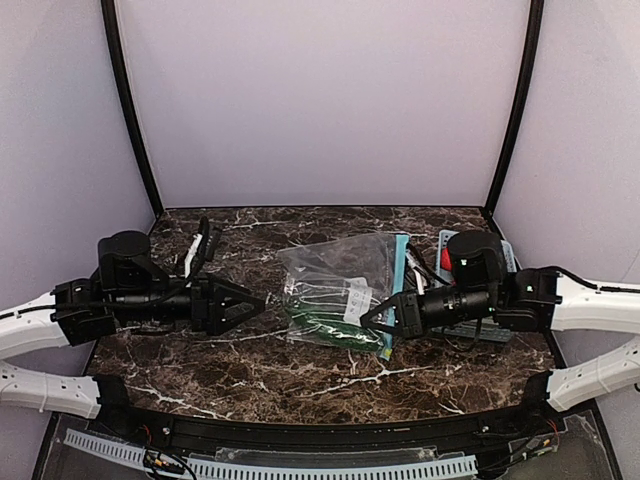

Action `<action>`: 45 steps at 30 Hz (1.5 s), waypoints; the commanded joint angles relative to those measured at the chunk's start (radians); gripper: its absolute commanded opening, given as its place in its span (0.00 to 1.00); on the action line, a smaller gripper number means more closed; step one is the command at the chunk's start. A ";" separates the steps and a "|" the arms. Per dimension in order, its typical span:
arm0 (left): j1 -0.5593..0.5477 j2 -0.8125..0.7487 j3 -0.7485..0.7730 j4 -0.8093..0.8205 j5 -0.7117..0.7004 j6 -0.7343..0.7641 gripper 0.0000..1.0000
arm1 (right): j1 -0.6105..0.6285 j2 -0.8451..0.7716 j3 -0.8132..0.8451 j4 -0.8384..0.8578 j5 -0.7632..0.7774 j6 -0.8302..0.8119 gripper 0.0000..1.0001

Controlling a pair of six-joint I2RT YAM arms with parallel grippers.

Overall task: Place the food in the zip-top bag and seal the zipper
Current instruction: Adjust the zipper food storage bag, then pass from the right arm to the left

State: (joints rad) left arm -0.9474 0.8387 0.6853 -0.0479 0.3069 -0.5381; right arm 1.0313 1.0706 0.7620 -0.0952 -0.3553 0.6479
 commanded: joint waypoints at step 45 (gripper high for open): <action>-0.193 0.492 0.257 0.251 -0.405 -0.300 0.28 | 0.239 0.476 0.429 -0.446 0.529 0.186 0.00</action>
State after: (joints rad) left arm -1.1450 1.3190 0.9173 0.2390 -0.0967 -0.8406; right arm 1.2591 1.5291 1.1572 -0.5343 0.1555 0.8433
